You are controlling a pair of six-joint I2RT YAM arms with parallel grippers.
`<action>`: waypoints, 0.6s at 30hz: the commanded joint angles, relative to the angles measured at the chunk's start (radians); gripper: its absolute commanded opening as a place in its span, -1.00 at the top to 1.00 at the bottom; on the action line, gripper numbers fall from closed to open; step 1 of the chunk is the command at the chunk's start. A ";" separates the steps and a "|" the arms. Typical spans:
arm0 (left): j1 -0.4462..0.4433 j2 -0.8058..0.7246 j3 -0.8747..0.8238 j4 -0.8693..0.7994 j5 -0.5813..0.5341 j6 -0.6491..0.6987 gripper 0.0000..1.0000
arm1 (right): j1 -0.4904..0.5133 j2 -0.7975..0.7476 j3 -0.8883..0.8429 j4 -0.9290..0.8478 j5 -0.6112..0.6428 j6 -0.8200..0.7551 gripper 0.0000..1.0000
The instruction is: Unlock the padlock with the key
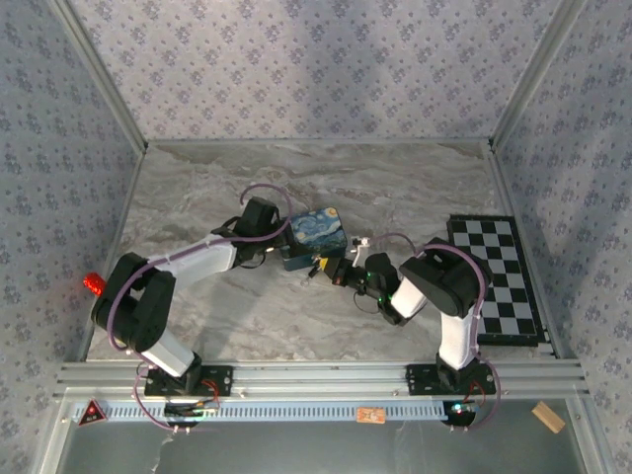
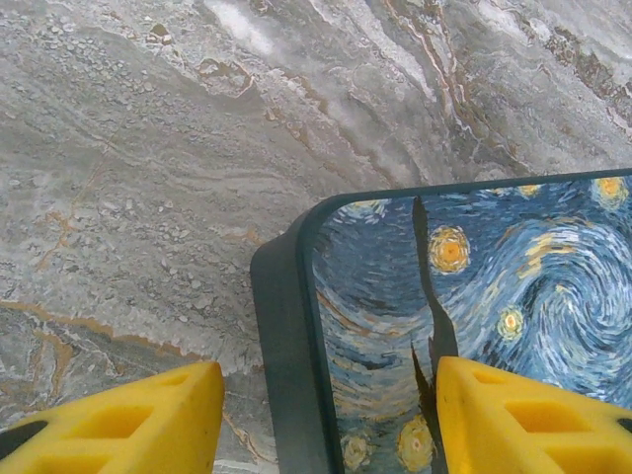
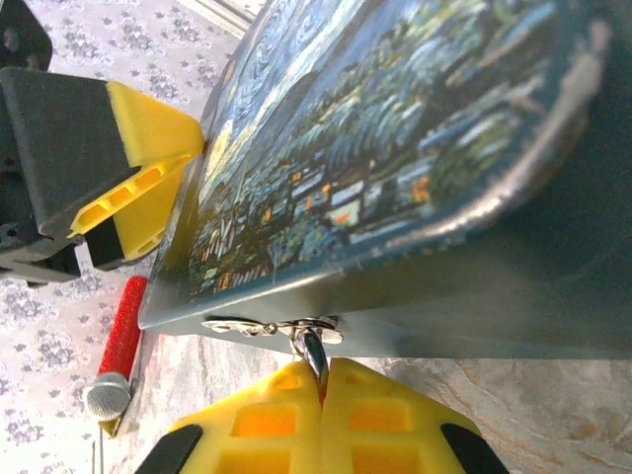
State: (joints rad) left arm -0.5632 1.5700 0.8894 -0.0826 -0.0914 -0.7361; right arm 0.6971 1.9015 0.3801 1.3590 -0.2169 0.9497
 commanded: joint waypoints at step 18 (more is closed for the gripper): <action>-0.010 0.011 -0.010 -0.127 -0.052 -0.030 -0.22 | 0.007 -0.171 -0.068 -0.050 0.247 0.125 1.00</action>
State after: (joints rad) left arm -0.5709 1.5570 0.8745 -0.0822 -0.1246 -0.7940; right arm 0.7094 1.7950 0.3313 1.3331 -0.0105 1.0744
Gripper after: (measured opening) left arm 0.605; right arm 0.064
